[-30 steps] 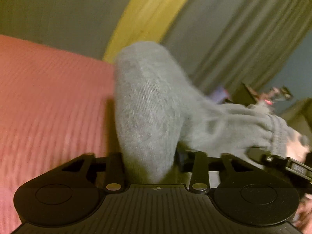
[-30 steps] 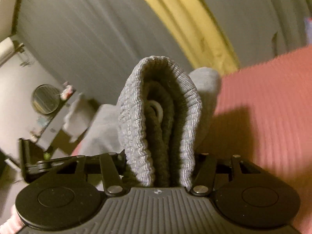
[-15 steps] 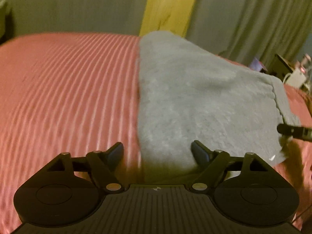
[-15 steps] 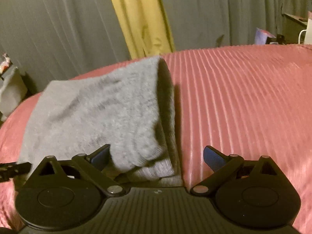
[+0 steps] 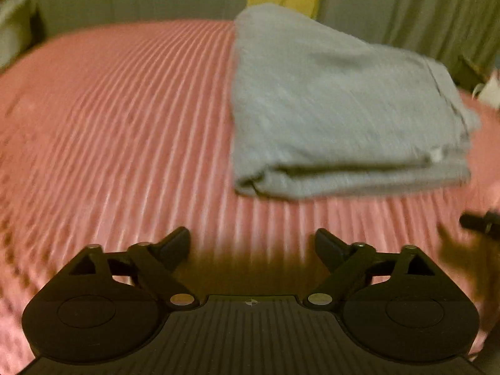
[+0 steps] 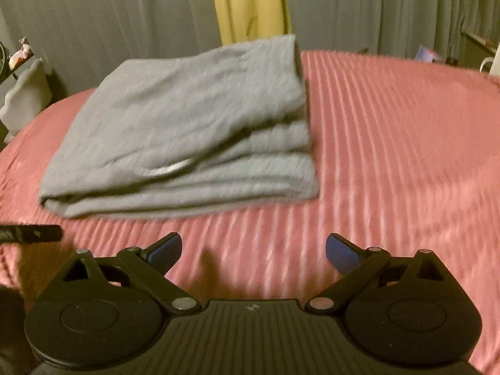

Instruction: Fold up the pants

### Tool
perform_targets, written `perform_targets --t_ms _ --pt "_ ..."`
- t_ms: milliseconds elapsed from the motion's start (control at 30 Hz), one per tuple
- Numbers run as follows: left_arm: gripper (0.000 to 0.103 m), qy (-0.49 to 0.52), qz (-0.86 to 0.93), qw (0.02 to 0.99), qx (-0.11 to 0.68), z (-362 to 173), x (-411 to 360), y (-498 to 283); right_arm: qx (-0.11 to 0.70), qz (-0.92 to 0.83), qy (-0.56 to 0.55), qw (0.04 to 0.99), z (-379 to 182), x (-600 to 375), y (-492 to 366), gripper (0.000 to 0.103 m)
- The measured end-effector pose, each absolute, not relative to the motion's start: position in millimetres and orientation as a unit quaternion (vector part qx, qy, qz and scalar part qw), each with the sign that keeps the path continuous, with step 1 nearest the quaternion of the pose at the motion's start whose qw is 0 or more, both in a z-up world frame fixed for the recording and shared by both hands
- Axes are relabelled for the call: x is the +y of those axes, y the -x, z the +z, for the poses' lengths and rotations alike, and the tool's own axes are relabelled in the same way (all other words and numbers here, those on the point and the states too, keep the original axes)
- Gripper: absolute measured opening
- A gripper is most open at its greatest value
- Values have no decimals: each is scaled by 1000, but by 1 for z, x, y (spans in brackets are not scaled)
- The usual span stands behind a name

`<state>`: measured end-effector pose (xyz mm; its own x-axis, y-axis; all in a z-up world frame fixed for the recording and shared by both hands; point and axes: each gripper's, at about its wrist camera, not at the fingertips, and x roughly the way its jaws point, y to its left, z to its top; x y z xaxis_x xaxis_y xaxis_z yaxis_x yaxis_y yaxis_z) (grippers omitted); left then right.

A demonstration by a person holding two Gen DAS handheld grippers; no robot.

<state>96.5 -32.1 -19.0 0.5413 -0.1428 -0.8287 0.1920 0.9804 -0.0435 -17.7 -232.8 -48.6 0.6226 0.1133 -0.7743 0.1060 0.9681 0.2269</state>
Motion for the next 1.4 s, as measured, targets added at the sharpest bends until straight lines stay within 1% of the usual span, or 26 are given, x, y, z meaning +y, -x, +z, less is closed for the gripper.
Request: perform_targets --t_ms 133,200,333,433,600,767,1000,1233,1400 --pt "99 -30 -92 865 493 -25 -48 -75 437 -30 -120 891 -42 -215 35 99" --pt "100 -52 -85 862 497 -26 -56 -72 451 -59 -95 885 -40 -200 41 99" --pt "100 -80 -53 869 485 -27 -61 -65 464 -28 -26 885 -41 -178 54 99" --pt "100 -79 -50 867 490 -29 -61 -66 448 -28 1 894 -39 -170 62 99" --pt "100 -75 -39 871 484 -27 -61 -64 440 -23 -7 898 -39 -170 65 99" --pt "100 -69 -45 867 491 -26 -68 -74 413 -23 -4 910 -36 -168 66 99" --pt "100 -102 -49 884 454 -28 -90 -95 380 -11 2 925 -36 -166 56 99" --pt "100 -110 -71 890 436 -31 -103 -109 377 -34 1 925 -41 -168 41 99" --pt "100 -107 -79 900 416 -34 -108 -111 368 -40 -34 928 -42 -175 33 99"
